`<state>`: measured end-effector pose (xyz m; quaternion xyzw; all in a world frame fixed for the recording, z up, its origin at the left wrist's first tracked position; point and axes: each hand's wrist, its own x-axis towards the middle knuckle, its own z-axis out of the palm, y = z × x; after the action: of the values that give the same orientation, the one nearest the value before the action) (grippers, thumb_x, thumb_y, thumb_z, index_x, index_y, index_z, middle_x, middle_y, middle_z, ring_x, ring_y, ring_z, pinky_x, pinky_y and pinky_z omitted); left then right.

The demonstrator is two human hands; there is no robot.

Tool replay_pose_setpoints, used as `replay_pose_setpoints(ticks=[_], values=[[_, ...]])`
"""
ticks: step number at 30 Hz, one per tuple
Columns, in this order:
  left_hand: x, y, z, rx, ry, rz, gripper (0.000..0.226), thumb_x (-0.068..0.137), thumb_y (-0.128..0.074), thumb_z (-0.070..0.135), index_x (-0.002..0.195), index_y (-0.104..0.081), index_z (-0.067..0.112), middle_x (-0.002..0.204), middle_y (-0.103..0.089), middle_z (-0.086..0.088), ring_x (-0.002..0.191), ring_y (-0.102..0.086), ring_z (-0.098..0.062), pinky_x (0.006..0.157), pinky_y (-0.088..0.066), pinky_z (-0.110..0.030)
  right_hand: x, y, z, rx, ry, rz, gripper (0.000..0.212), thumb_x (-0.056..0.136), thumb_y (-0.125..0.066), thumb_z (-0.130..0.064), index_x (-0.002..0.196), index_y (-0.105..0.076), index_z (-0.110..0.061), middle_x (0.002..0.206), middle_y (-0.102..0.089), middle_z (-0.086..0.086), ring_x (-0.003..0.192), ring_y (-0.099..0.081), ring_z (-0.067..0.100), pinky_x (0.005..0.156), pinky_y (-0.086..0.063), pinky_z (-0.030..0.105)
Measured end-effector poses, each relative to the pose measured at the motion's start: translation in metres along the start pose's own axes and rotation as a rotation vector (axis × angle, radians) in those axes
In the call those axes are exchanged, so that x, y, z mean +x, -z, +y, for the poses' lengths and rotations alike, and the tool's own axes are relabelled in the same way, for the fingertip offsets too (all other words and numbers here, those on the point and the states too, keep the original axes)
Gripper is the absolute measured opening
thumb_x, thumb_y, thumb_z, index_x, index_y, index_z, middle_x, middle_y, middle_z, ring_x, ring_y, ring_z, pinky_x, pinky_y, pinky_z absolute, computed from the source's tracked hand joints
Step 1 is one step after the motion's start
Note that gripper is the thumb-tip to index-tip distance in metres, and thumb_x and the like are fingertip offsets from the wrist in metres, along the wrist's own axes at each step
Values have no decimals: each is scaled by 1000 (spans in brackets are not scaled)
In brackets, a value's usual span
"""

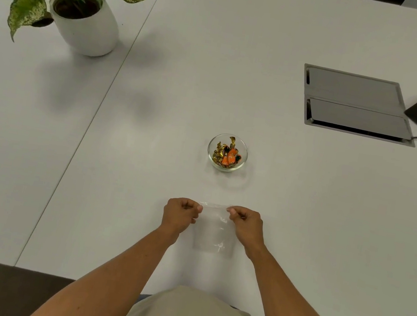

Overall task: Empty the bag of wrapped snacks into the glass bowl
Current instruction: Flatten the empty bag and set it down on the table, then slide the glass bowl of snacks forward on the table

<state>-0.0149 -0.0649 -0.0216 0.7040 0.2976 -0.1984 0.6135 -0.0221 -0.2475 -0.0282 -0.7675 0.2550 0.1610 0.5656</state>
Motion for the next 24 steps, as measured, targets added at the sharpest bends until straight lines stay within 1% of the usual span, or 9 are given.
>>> replay_pose_setpoints(ticks=[3, 8, 11, 13, 14, 16, 18, 20, 24], values=[[6, -5, 0, 66, -22, 6, 13, 87, -68, 4, 74, -73, 7, 72, -69, -10, 68, -63, -21, 67, -59, -29, 3, 1, 0, -52, 9, 11, 18, 95, -59, -10, 101, -76, -8, 96, -72, 3, 99, -65, 19, 89, -47, 26], [13, -7, 4, 281, -98, 6, 19, 94, -59, 11, 94, -75, 1, 78, -71, -13, 65, -64, -20, 65, -54, -20, 8, 0, -3, -246, 50, 18, 31, 98, -55, -14, 126, -63, -3, 127, -65, 14, 119, -60, 28, 101, -44, 30], [18, -7, 10, 426, -155, 35, 24, 95, -58, 17, 100, -76, 1, 95, -76, -17, 87, -71, -29, 81, -53, -28, 12, -2, -3, -397, 77, 59, 36, 101, -48, -24, 124, -59, 1, 123, -60, 18, 115, -59, 33, 95, -44, 34], [21, -7, 18, 470, -185, 58, 26, 94, -60, 20, 105, -75, 1, 108, -75, -15, 103, -69, -28, 93, -51, -31, 10, -3, -4, -539, 111, 92, 39, 103, -39, -32, 114, -59, 0, 121, -58, 17, 107, -60, 34, 89, -46, 38], [22, -7, 22, 472, -198, 71, 28, 93, -61, 21, 108, -74, 2, 112, -74, -14, 106, -68, -27, 96, -50, -33, 8, -3, -6, -567, 122, 116, 41, 104, -36, -33, 116, -59, -2, 124, -57, 16, 107, -60, 34, 89, -46, 40], [26, -7, 32, 425, -231, 85, 30, 92, -62, 23, 112, -72, 3, 116, -72, -14, 104, -68, -26, 96, -51, -33, 9, -3, -11, -501, 139, 161, 41, 104, -37, -31, 125, -58, -3, 129, -55, 15, 113, -59, 33, 93, -45, 38], [31, -8, 45, 332, -254, 68, 32, 94, -61, 25, 120, -67, 7, 122, -69, -11, 105, -67, -23, 92, -51, -29, 18, -1, -18, -299, 130, 200, 37, 103, -42, -25, 130, -57, -4, 132, -56, 16, 119, -56, 31, 97, -41, 30], [37, -9, 58, 226, -236, 35, 36, 96, -59, 25, 130, -61, 12, 131, -62, -6, 114, -62, -20, 94, -46, -27, 30, 1, -31, -93, 87, 198, 35, 102, -46, -22, 133, -56, -9, 135, -55, 13, 124, -55, 27, 103, -41, 29], [56, -15, 79, 42, -154, -4, 43, 96, -58, 20, 138, -52, 16, 142, -54, -4, 125, -55, -22, 108, -44, -39, 55, 8, -61, 57, 48, 125, 37, 101, -48, -26, 138, -53, -20, 143, -51, 3, 130, -50, 20, 107, -40, 30]])
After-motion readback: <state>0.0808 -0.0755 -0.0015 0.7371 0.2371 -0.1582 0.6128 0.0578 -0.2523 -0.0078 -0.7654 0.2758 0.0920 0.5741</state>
